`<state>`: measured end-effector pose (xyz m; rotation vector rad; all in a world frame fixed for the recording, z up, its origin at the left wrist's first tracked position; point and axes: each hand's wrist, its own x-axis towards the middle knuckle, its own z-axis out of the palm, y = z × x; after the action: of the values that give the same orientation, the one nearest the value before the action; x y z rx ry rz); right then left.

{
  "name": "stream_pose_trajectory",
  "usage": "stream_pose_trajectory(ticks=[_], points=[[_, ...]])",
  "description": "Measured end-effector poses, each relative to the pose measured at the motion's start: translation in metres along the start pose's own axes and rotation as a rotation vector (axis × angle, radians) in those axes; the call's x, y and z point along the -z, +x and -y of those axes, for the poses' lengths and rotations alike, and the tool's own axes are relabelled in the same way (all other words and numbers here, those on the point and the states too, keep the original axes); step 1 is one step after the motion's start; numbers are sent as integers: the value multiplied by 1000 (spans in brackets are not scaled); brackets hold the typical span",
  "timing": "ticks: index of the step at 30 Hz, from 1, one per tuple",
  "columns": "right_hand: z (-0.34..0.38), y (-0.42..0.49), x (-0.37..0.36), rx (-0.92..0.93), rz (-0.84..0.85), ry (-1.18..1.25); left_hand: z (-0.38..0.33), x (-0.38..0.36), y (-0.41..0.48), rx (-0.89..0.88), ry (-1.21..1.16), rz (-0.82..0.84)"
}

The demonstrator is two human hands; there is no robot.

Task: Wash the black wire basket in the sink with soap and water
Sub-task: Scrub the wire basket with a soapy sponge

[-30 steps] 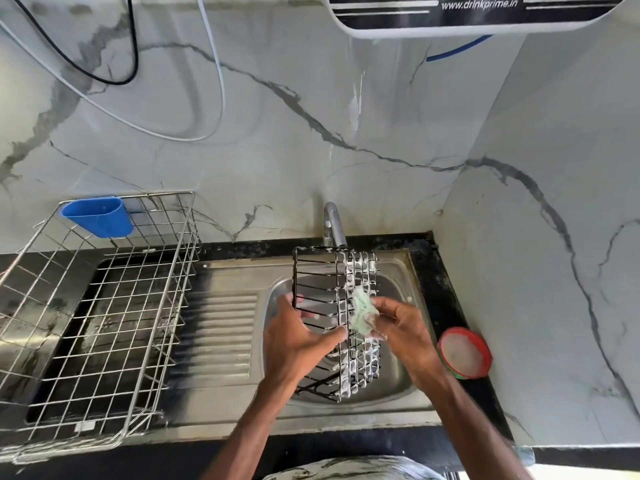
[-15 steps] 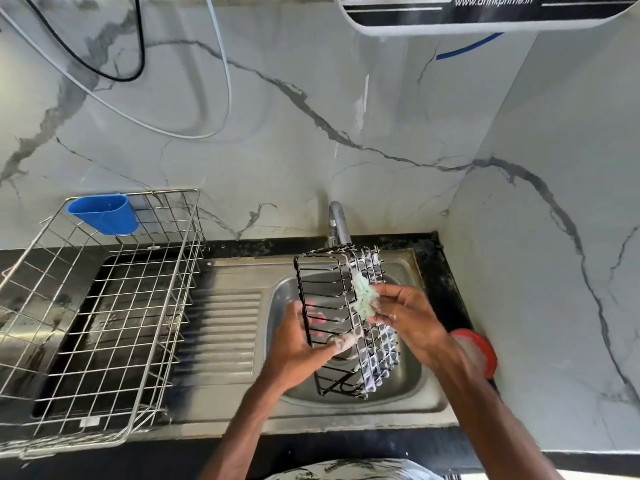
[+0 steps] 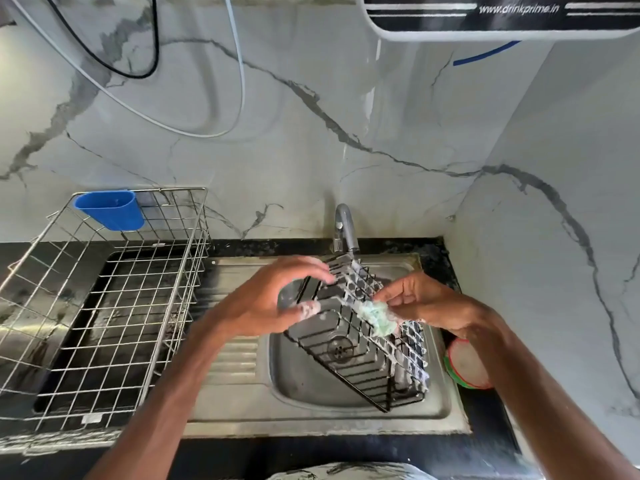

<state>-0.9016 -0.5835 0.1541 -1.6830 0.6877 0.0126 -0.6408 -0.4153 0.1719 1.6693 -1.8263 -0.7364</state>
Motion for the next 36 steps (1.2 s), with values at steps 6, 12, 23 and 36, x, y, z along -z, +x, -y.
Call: stream_pose_trajectory(ticks=[6, 12, 23, 36], points=[[-5, 6, 8, 8, 90, -100, -13, -14, -15, 126, 131, 309], [-4, 22, 9, -24, 115, -98, -17, -55, -21, 184, 173, -40], [-36, 14, -22, 136, -457, 23, 8, -83, -26, 798, -373, -203], [-90, 16, -100, 74, -649, -397, -2, -116, -21, 937, -865, -389]])
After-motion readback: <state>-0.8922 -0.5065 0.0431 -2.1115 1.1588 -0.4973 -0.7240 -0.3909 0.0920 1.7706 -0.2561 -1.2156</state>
